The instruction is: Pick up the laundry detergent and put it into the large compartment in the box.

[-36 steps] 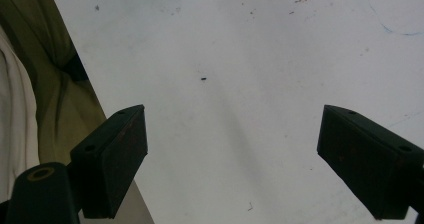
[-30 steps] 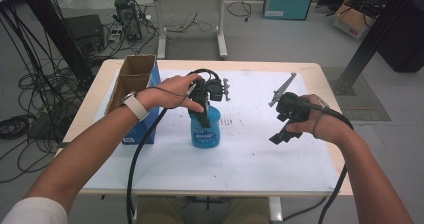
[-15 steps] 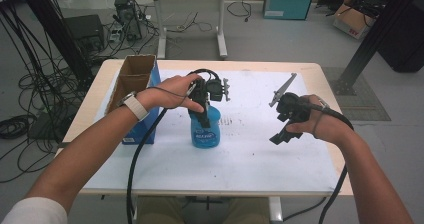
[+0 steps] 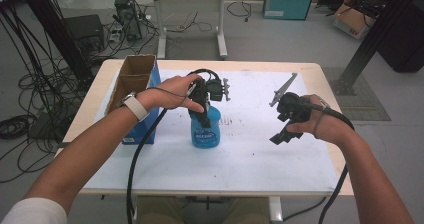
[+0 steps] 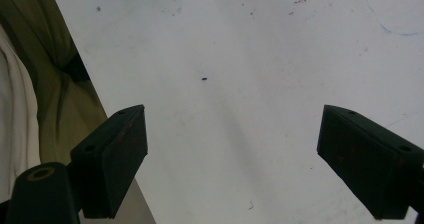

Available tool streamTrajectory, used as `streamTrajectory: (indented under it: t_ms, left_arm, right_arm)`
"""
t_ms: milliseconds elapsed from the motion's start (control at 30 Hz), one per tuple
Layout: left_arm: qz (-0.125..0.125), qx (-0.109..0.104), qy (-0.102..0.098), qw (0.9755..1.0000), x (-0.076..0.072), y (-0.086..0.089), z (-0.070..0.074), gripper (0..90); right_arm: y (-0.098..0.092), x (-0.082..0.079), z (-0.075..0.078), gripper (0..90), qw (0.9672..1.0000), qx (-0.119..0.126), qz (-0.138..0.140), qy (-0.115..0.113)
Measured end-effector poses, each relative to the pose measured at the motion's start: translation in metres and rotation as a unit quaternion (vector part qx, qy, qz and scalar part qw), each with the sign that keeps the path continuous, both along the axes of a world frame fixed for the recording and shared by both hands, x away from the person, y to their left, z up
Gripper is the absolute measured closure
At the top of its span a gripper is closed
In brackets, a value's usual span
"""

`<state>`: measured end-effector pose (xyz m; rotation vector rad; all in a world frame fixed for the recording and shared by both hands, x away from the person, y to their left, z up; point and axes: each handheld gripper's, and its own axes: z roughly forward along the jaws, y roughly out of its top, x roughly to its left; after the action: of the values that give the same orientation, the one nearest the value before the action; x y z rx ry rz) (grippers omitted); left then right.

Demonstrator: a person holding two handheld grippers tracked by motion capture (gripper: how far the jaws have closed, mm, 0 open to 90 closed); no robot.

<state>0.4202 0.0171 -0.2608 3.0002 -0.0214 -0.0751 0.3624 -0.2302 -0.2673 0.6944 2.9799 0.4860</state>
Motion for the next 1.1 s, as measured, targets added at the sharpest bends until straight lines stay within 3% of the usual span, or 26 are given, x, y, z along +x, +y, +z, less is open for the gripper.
streamTrajectory:
  t_ms: [300,667,867,1100]
  left_arm:
    - [0.008,0.002,-0.006,0.9999,-0.002,-0.001,0.001,37.4]
    - [0.065,-0.001,-0.009,0.9978,-0.005,0.002,0.024,37.5]
    - [0.126,0.015,-0.020,0.9917,-0.010,0.005,0.045,37.5]
    - [0.193,0.020,-0.025,0.9807,-0.016,0.012,0.080,37.4]
  right_arm:
    - [-0.001,-0.003,0.001,12.6,1.0000,0.003,0.001,-0.007]
    - [-0.005,-0.010,0.007,12.6,0.9998,0.007,0.003,-0.020]
    - [-0.007,-0.015,0.008,12.6,0.9996,0.012,0.005,-0.023]
    - [-0.009,-0.018,0.007,12.6,0.9993,0.017,0.014,-0.031]
